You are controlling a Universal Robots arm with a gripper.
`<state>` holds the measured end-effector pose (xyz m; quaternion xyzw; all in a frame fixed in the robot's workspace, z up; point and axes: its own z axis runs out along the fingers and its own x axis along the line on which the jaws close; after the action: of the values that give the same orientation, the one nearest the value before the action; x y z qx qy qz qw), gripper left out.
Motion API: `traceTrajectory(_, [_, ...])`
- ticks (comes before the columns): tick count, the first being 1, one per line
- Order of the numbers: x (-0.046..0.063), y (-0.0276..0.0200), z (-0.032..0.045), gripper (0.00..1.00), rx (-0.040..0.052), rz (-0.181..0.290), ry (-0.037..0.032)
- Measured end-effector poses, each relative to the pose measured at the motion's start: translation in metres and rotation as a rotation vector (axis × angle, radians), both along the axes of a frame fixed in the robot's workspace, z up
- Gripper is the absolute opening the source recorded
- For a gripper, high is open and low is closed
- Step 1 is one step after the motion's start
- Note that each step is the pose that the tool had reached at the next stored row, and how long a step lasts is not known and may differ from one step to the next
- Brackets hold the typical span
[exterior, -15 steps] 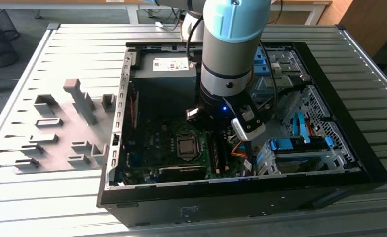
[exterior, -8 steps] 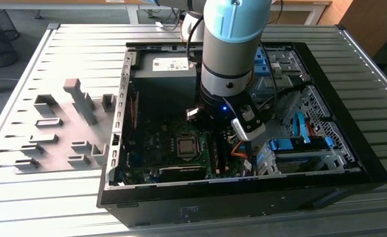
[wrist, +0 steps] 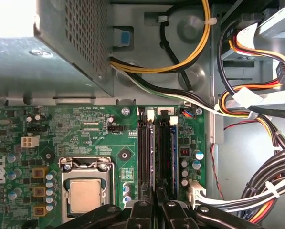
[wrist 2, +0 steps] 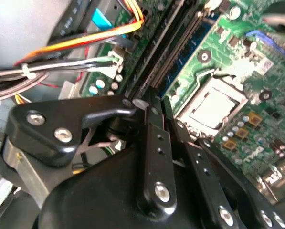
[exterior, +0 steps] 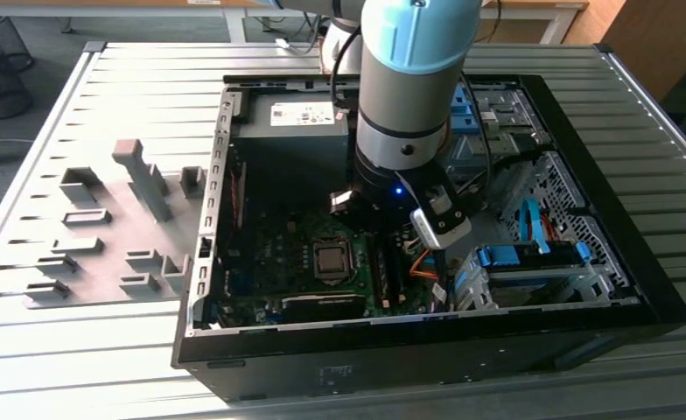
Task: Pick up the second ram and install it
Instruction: 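Insert the second ram into the second slot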
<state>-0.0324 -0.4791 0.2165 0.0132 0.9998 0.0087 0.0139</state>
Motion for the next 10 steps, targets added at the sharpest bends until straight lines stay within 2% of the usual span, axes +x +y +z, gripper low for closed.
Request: traceTrajectory(10, [0.0000, -0.0001, -0.0041, 0.14, -0.0005, 0.000, 0.0004])
